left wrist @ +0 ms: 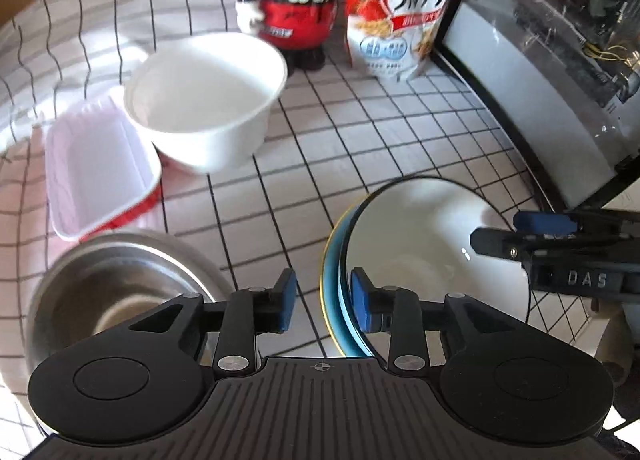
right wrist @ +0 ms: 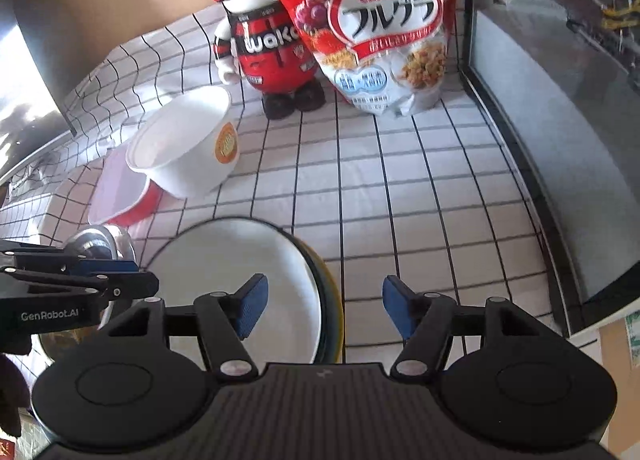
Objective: Organize plates and bowls
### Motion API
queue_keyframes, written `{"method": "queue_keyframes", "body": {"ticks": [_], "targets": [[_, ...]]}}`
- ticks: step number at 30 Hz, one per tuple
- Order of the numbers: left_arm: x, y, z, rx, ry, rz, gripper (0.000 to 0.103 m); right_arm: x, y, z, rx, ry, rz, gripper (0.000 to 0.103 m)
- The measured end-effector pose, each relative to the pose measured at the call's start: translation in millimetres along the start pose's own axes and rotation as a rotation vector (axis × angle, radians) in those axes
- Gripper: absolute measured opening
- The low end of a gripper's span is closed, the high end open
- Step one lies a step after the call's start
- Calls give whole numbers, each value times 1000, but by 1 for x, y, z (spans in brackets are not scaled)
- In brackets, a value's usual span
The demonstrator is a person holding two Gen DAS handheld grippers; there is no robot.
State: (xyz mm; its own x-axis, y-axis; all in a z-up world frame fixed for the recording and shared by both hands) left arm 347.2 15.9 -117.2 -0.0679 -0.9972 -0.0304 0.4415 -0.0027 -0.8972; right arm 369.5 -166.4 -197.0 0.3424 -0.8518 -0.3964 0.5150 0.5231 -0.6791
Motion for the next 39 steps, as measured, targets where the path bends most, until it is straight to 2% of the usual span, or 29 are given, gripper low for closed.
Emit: {"method": "queue_keyframes", "body": {"ticks": [8,14,16,19,25,28,39], "targets": [[13,24,-6,-82,-24,-64,31,9,27,-26,-96,164,77,65],[17,37,-12,-124,-36,-87,32,11,38,-38,-143,200,102,65],[18,39,-12,-133,-45,-104,35,10,41,-39,-154,202,112,63],[18,44,-12,-151,-64,-116,35,3,49,-40,-195,183,151,48],[18,52,-11,-175,-117,-112,33,2,55,-30,-199,130,151,50],[21,53,-7,-155,-114,-81,36,3,59,-24,-194,97,154,51],[15,66,25,-117,-144,-18,36,11,81,17,-162,34,150,51]]}}
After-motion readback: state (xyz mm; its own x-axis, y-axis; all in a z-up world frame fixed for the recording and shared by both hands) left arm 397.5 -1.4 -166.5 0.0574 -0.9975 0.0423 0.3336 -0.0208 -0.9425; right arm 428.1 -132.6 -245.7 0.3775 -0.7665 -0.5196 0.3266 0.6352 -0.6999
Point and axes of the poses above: each gripper's, at about its wrist camera, not at the fingertips, and y roughly the way its jaws point, x to its right, z to its top, the point moved 8 cm from there along y, roughly the way its jaws point, and after that the axes turned 13 degrees about z, right-handed, at the moved point
